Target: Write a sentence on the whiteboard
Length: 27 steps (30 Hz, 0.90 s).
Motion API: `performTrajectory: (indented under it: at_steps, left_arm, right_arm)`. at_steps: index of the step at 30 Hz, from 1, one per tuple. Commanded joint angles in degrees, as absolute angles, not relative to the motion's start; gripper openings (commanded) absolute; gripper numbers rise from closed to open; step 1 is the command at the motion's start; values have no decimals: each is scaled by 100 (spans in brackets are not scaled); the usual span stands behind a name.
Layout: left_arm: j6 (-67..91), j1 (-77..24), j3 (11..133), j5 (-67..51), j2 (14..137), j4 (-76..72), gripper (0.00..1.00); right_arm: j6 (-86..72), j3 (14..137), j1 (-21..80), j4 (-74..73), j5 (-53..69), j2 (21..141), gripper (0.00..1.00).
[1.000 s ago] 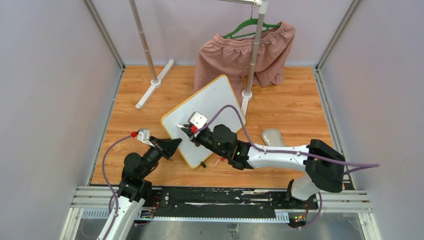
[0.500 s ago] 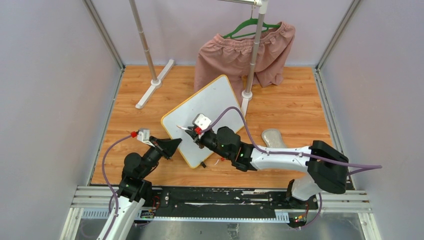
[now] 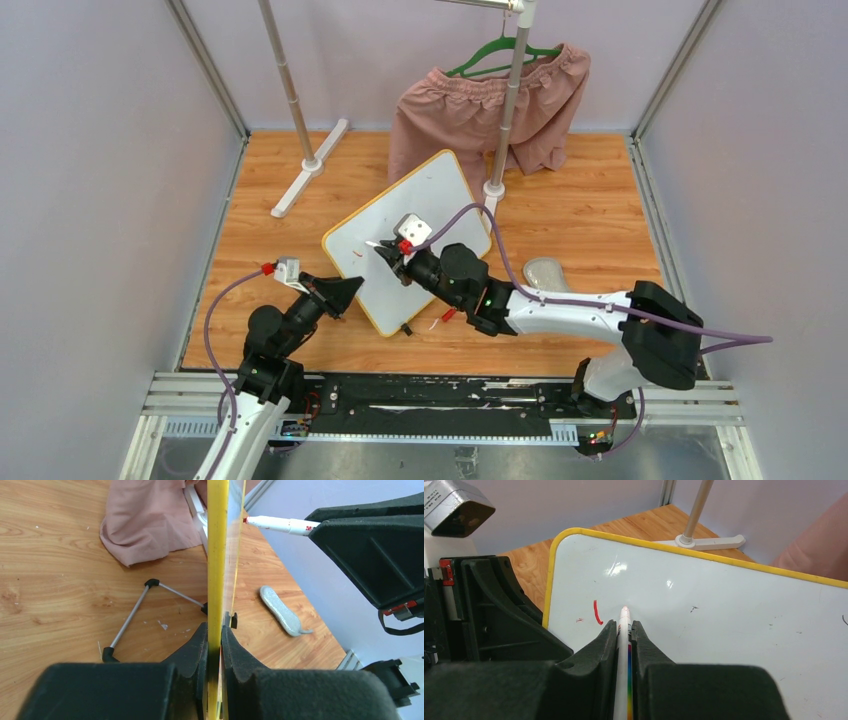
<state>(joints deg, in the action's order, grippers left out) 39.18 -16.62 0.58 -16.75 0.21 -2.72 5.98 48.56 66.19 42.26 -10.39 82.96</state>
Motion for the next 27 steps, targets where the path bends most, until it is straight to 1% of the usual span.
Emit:
performTrajectory:
  at_steps: [1, 13, 27]
  left_arm:
    - [3533, -1617, -141, -1493, -360, 387, 0]
    - [3518, -1617, -141, -1483, -365, 378, 0]
    - [3520, -1618, -141, -1483, -360, 369, 0]
  right_arm:
    - [466, 5134, 6547, 4324, -917, 8385, 0]
    - [302, 5128, 6548, 4247, -822, 8525, 0]
    - [123, 4816, 6599, 4203, -790, 8372, 0]
